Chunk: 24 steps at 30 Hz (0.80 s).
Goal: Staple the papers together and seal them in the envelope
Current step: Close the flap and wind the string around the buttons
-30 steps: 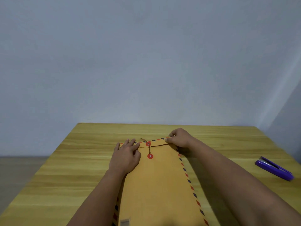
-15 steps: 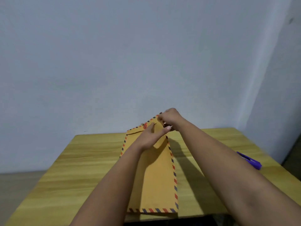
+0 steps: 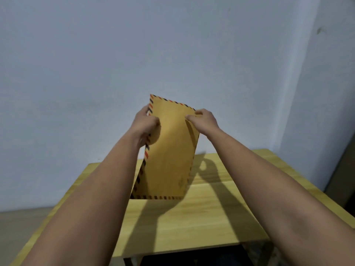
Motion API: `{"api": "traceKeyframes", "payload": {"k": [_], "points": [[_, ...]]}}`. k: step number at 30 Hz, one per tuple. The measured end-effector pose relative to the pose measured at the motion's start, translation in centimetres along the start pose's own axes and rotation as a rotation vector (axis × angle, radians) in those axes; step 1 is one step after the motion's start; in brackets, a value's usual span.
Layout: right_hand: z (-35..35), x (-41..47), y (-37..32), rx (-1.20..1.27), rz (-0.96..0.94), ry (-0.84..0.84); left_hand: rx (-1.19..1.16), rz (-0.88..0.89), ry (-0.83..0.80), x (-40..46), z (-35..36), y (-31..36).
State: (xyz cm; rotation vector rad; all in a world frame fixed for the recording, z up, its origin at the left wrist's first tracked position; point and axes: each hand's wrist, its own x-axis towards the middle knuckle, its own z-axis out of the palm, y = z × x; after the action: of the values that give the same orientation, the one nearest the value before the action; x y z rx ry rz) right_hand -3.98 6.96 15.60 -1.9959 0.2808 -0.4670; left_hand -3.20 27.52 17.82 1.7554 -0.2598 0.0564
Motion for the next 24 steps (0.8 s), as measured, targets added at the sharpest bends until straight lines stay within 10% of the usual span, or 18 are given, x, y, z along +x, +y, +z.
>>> {"api": "traceKeyframes", "payload": {"k": [8, 18, 24], "points": [[0.5, 0.5, 11.6, 0.172, 0.307, -0.121, 0.124, -0.106, 0.068, 3.0, -0.2, -9.4], [8.0, -3.0, 21.4, -0.790, 0.030, -0.255, 1.045, -0.057, -0.232, 1.0, 6.3, -25.9], [9.0, -3.2, 22.6, -0.879, 0.009, -0.276, 1.145, -0.011, -0.194, 0.2, 7.1, -27.0]]}}
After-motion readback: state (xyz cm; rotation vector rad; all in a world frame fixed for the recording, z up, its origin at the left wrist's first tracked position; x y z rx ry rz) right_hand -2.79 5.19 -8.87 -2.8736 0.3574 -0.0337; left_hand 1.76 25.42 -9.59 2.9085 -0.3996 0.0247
